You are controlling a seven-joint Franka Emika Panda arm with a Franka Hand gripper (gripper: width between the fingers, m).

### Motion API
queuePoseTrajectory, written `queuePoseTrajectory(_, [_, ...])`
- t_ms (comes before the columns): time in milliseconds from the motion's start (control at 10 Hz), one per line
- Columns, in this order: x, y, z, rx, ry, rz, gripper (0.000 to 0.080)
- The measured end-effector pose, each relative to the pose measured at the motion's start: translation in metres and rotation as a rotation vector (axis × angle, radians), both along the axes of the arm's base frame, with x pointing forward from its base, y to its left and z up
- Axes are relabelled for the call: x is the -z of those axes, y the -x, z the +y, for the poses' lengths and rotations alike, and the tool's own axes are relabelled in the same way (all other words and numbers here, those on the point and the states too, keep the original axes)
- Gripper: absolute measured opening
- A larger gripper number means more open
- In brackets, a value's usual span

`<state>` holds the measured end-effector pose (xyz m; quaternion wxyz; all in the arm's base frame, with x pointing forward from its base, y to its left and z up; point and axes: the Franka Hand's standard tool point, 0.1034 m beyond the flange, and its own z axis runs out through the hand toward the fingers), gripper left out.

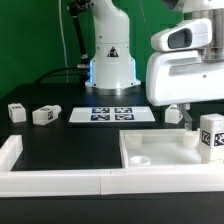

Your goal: Assemble square table

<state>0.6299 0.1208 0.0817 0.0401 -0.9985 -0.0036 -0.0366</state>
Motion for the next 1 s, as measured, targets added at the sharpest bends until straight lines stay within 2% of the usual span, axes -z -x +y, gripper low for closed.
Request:
queuePoseTrajectory(100, [0.000,0.000,0.000,0.016,-0.002,0.002,0.0490])
queuePoseTrajectory(200, [0.000,0.000,0.000,0.083,-0.007,0.007,0.0307])
queuePoseTrajectory(500, [0.001,0.000,-0.003,0.292,-0.019,0.025,0.0291])
queuePoseTrajectory(700, [0.002,0.000,-0.004,0.647,-0.042,0.052,0.0291])
queuePoseTrajectory(800, [0.003,0.001,-0.006,0.841,-0.066,0.073,0.0291])
queuePoseTrajectory(1000, [0.003,0.000,-0.014,1.185,-0.167,0.149,0.0291])
